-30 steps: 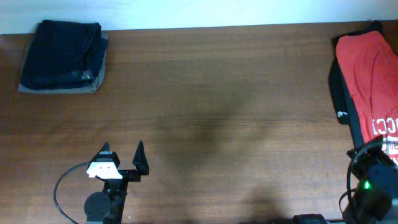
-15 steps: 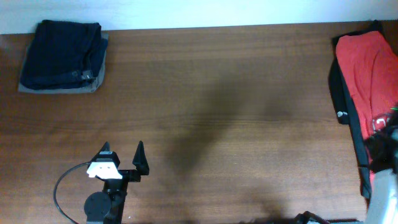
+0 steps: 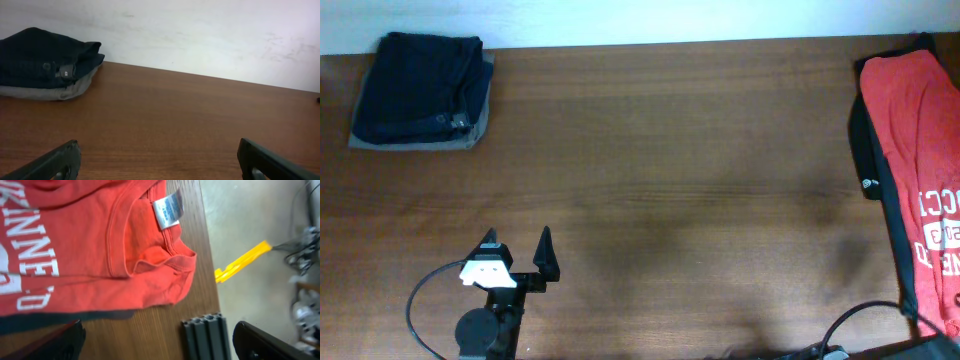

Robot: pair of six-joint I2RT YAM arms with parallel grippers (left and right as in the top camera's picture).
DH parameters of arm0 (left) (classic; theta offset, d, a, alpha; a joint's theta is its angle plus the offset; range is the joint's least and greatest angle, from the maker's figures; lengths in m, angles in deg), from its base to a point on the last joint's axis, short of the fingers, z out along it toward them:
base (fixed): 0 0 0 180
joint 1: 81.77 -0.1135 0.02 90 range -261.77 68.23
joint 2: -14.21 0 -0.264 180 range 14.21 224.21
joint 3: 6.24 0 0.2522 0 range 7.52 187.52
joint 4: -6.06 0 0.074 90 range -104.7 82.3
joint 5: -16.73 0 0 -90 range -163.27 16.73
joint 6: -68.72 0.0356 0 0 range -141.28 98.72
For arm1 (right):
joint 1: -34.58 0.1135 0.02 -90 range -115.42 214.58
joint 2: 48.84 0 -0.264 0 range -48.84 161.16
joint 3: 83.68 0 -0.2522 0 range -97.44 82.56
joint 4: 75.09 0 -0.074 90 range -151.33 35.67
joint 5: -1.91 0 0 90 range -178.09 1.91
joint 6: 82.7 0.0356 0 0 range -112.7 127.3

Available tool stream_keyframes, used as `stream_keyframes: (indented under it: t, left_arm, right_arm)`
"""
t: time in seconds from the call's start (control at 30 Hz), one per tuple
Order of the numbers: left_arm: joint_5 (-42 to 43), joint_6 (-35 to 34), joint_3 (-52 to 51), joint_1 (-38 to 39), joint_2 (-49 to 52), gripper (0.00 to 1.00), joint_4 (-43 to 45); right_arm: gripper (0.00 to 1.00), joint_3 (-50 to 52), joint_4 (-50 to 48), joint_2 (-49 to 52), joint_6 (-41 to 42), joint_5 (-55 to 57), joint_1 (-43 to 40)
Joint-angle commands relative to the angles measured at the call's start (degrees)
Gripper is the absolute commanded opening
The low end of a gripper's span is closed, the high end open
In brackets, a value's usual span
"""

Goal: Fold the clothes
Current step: 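Reach the right gripper to the red t-shirt and grasp it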

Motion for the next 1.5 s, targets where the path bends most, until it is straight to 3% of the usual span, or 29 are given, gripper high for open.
stream_keyframes:
  t: [0.0,0.13,0.23,0.47,0.7,1.47]
  left_arm:
    - [-0.39,0.94,-0.44,-0.24,-0.5,1.0,0.0]
    - [-0.39,0.96,-0.44,-0.24,-0.5,1.0,0.0]
    - [-0.39,0.94,-0.44,-0.24,-0.5,1.0,-0.02]
    - [-0.39,0.94,-0.44,-0.24,-0.5,1.0,-0.02]
    - [-0.39,0.94,-0.44,-0.24,-0.5,1.0,-0.02]
    - [-0.39,0.94,-0.44,-0.24,-0.5,1.0,0.0]
  right_arm:
    - [0.99,-0.17,-1.81,2.16,0.11,-3.98,-1.2]
    - [1.0,-0.17,-6.86,6.19,-5.05,-5.2,-1.2]
    - [0.94,-0.17,-9.53,9.7,-9.11,-5.2,-1.2]
    - [0.94,-0.17,-11.08,17.88,-12.11,-5.18,-1.2]
    - [0.82,-0.17,-13.22,20.55,-12.28,-7.21,-1.2]
    - [0.81,3.61,-17.9,20.72,-8.37,-10.95,-1.2]
